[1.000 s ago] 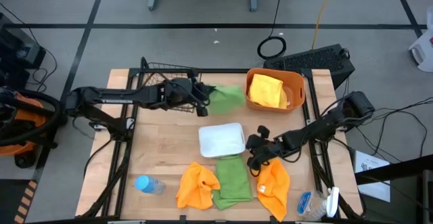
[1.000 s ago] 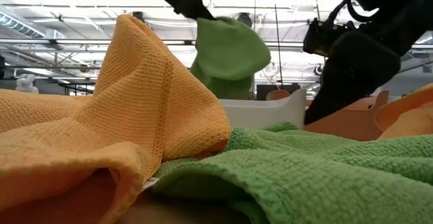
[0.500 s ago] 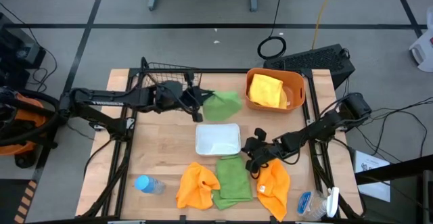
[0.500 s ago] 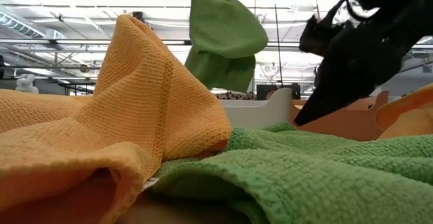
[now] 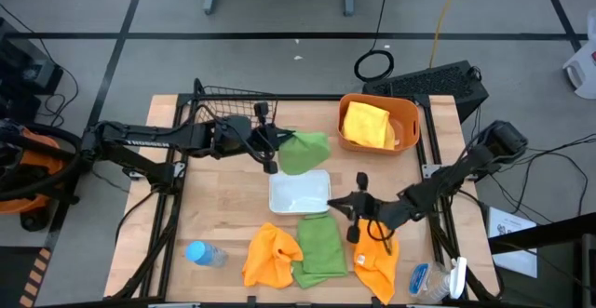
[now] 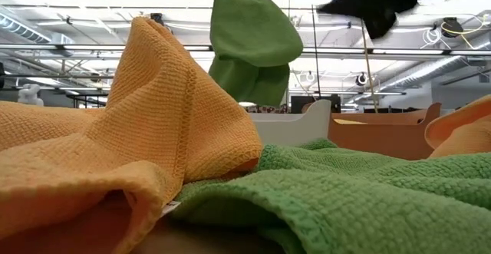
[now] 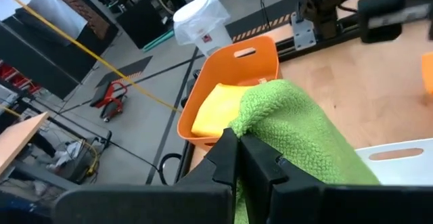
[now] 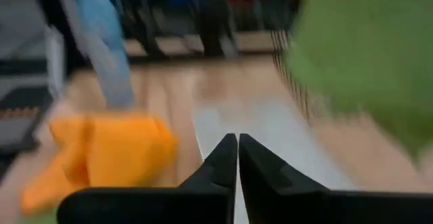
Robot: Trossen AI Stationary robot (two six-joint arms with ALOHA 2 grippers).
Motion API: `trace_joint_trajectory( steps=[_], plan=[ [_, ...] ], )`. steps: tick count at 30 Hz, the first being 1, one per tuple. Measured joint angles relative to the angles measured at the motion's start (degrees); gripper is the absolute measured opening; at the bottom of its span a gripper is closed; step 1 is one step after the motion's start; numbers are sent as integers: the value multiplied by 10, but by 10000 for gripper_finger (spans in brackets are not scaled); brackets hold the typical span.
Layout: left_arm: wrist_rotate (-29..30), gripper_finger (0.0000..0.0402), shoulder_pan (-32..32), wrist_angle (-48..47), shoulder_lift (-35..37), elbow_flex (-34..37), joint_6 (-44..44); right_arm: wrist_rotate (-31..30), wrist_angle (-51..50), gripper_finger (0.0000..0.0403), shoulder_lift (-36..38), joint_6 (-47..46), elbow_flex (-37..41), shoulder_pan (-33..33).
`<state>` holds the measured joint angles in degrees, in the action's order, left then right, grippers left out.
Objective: Sort microfiber towel by color & place in baskets
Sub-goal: Put the top green microfiber cloth into the white bin
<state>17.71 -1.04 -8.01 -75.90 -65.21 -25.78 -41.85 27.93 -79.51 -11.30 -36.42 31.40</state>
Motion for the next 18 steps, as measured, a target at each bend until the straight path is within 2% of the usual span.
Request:
trace_joint_trajectory(
  steps=[4,7,11,16,18],
  plan=[
    [-26,12,9,2,0,0,15,1,135,56,-29,128,-2,-8],
    [-29,12,21,1,0,0,15,-5,135,117,-46,166,-22,-19],
    [-30,12,35,2,0,0,20,-17,102,228,-72,214,-69,-30],
    [-30,12,51,-2,0,0,30,-136,76,376,-108,295,-142,-32],
    [-30,12,58,-3,0,0,31,-198,72,388,-121,321,-163,-33]
  ],
)
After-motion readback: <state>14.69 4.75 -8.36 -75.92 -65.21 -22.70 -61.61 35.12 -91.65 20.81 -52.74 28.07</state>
